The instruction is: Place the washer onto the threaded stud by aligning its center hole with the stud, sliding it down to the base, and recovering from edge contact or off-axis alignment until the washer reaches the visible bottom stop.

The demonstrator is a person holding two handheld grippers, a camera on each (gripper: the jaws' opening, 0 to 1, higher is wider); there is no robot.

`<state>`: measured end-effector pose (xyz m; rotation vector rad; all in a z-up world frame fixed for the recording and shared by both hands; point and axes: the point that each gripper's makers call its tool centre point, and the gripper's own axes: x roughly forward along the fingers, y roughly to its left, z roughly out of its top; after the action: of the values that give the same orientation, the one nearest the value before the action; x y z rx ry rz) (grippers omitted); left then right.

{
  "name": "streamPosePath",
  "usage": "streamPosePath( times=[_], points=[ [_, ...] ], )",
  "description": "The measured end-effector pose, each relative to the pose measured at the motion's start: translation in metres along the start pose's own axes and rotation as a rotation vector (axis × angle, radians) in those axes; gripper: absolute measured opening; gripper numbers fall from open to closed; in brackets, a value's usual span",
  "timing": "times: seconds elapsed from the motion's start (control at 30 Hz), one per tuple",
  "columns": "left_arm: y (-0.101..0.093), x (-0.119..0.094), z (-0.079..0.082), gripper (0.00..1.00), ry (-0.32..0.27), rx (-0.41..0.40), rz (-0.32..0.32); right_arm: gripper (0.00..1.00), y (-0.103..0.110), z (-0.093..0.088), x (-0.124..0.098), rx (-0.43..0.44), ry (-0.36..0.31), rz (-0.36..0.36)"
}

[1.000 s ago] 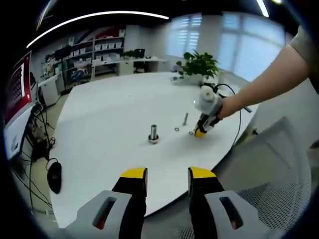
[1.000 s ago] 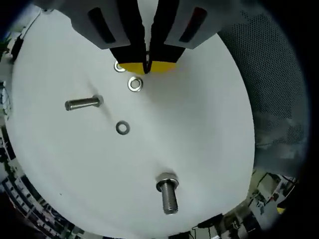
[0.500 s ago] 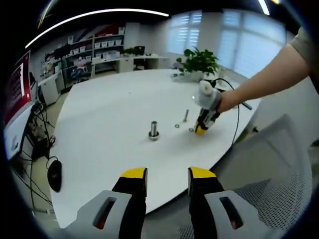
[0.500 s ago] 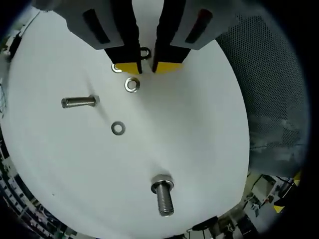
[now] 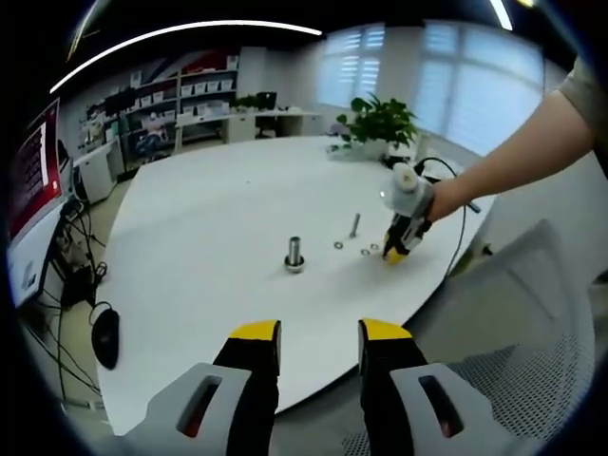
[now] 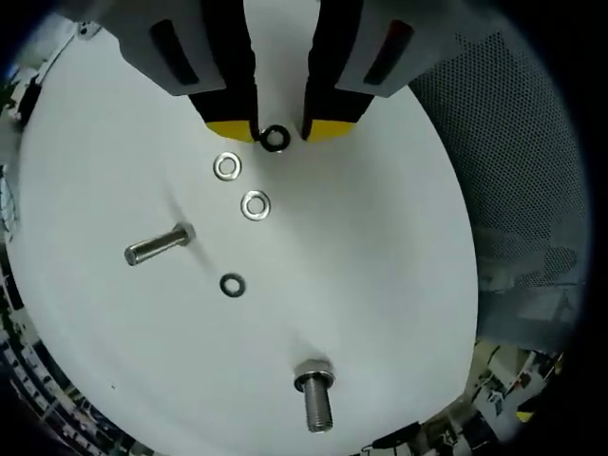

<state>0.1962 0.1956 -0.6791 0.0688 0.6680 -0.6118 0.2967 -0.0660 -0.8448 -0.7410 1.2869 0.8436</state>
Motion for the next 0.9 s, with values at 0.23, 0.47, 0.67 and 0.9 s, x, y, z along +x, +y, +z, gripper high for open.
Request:
streamPosePath(
  times=[0.23,0.47,0.67,0.9],
  points=[
    [-0.0003,0.0007,-0.0024,0.30,0.013,0.005,-0.001,0.15,-0.0060,-0.0029,-0.0024,0.071,0.073,-0.042],
    [-0.0001,0.0008,-0.0028,0.29,0.016,0.010,0.001,0.14,-0.0018,0.0000,-0.0018,0.041,0.045,-0.037],
    [-0.0003,0.0006,-0.0024,0.29,0.014,0.010,0.001,0.14,-0.0004,0.0004,-0.0020,0.050,0.004,-0.077],
    [-0.0006,0.0000,-0.0008,0.29,0.004,0.003,-0.002,0.13,0.0009,-0.0019,-0.0032,0.170,-0.082,-0.077]
  ],
)
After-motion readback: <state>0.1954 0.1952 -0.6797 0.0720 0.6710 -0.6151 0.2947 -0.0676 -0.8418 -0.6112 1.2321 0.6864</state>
